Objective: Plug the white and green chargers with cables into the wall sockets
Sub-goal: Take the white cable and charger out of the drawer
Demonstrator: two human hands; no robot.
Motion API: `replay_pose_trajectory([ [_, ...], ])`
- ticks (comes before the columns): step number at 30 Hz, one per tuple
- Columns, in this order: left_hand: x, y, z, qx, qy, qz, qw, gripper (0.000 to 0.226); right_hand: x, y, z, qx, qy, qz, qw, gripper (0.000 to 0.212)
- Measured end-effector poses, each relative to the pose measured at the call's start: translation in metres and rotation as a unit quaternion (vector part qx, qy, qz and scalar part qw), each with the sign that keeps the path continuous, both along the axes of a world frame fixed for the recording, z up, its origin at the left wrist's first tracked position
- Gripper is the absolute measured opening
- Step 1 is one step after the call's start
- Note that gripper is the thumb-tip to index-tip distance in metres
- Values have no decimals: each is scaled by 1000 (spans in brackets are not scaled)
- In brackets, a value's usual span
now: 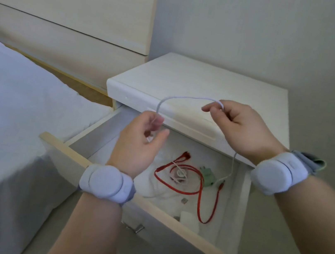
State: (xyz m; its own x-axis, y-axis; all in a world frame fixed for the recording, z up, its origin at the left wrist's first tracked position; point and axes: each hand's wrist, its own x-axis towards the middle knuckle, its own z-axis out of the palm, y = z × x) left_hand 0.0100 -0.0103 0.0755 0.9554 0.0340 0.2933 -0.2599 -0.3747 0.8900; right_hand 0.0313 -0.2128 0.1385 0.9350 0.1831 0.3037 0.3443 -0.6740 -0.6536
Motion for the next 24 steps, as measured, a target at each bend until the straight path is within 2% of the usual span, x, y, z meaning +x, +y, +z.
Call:
replay_pose_trajectory([
  [1, -2, -6, 0, -13, 40, -59, 997, 38, -2, 6, -1, 62, 33, 19, 997, 23],
  [3, -6, -18, -4, 28, 111, -146, 983, 78, -4, 20, -3, 197, 96, 55, 974, 30],
  [5, -6, -30, -13, 72, 152, -175, 970, 98, -7, 32, -4, 307, 156, 87, 935, 35],
  [7, -7, -40, -17, 63, 170, -170, 969, 94, -10, 43, -9, 377, 213, 120, 894, 37],
  [8, -6, -43, -18, 37, 170, -173, 969, 85, -12, 49, -12, 391, 236, 131, 880, 38],
  [10, -4, -45, -22, 13, 162, -181, 970, 51, -13, 56, -21, 382, 263, 133, 876, 42],
  [11, -4, -43, -22, 36, 158, -174, 971, 33, -13, 57, -25, 368, 265, 129, 882, 43],
  [12, -3, -39, -21, 75, 156, -151, 973, 21, -11, 56, -29, 353, 261, 121, 890, 43],
  [14, -2, -24, -22, 119, 154, -75, 978, 15, -5, 45, -37, 297, 259, 91, 915, 40],
  [15, 0, -16, -23, 102, 159, -37, 981, 15, -1, 38, -41, 232, 258, 71, 935, 39],
  [17, 5, -2, -22, 39, 168, 23, 985, 16, 6, 24, -56, 0, 264, 49, 963, 43],
  [19, 9, 7, -22, 4, 175, 46, 983, 23, 9, 16, -83, -240, 293, 70, 923, 52],
  [20, 10, 10, -23, 0, 176, 46, 983, 25, 8, 16, -98, -311, 305, 86, 896, 59],
  [22, 11, 14, -23, 34, 162, 45, 985, 24, 5, 21, -126, -361, 312, 110, 872, 69],
  [24, 11, 18, -25, 88, 144, 54, 984, 23, 4, 29, -143, -350, 278, 119, 886, 69],
])
